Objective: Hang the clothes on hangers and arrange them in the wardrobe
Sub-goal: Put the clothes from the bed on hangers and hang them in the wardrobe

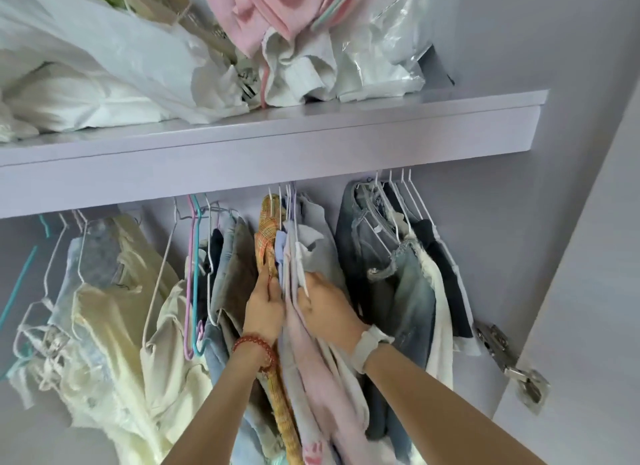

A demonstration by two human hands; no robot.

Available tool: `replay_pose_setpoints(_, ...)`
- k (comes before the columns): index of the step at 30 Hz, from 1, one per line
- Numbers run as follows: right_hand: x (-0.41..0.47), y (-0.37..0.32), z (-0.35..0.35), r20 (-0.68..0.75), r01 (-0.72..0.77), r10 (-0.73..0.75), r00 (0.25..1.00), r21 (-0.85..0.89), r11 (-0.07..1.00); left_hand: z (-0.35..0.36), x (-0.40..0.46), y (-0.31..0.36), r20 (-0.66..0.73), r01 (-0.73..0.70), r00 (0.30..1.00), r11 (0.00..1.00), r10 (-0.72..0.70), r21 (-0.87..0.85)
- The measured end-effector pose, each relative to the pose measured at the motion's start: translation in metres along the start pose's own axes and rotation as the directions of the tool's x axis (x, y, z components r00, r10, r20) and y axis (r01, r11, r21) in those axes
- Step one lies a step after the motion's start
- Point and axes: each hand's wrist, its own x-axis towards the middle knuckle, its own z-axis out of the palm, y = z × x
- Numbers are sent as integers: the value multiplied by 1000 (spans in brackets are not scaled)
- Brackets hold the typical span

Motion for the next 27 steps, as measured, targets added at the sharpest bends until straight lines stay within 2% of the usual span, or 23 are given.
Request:
replay_pose_setpoints(3,-1,-2,0,48,-33,27,998,136,990,-8,-1,-1,7,-20,1000,999,20,27)
replay_pose_setpoints(6,-19,20,-13,-23,-44,47,999,130,991,-9,-3,-1,34,-33,999,999,33,-5)
replay_pose_setpoints(8,-36,36,-23,-195,6,1,981,32,999,-4,-6,0,33,-67,997,997,68,-28)
replay_pose_setpoints(9,-41,44,-29,-322,14,-35,946,-67,998,-1,-8,3,32,-82,996,996,83,-24)
replay_pose_setpoints(11,-44,62,-43,-557,-99,-64,828,-257,961,6,-8,9,24,-87,996,995,86,51)
replay_pose_setpoints(12,-42,70,-51,-608,-204,-16,794,-292,934,10,-8,13,14,-72,997,988,70,134)
replay_pose_setpoints(13,-39,76,-60,-599,-312,86,796,-285,906,13,-7,17,3,-53,999,973,54,225)
replay_pose_setpoints(15,-31,88,-74,-477,-496,343,809,-243,833,19,-4,23,-5,-23,1000,941,26,336)
replay_pose_setpoints(17,-23,98,-79,-367,-577,490,791,-183,796,26,1,26,27,-1,1000,935,-9,355)
replay_pose_setpoints(19,-18,102,-78,-343,-550,469,814,-193,813,32,6,25,77,-13,997,940,-14,342)
replay_pose_setpoints(22,-15,102,-77,-391,-493,369,843,-286,822,37,10,23,123,-63,992,959,30,275)
replay_pose_setpoints(27,-16,103,-75,-416,-515,409,812,-183,837,28,16,17,189,-119,980,940,60,319)
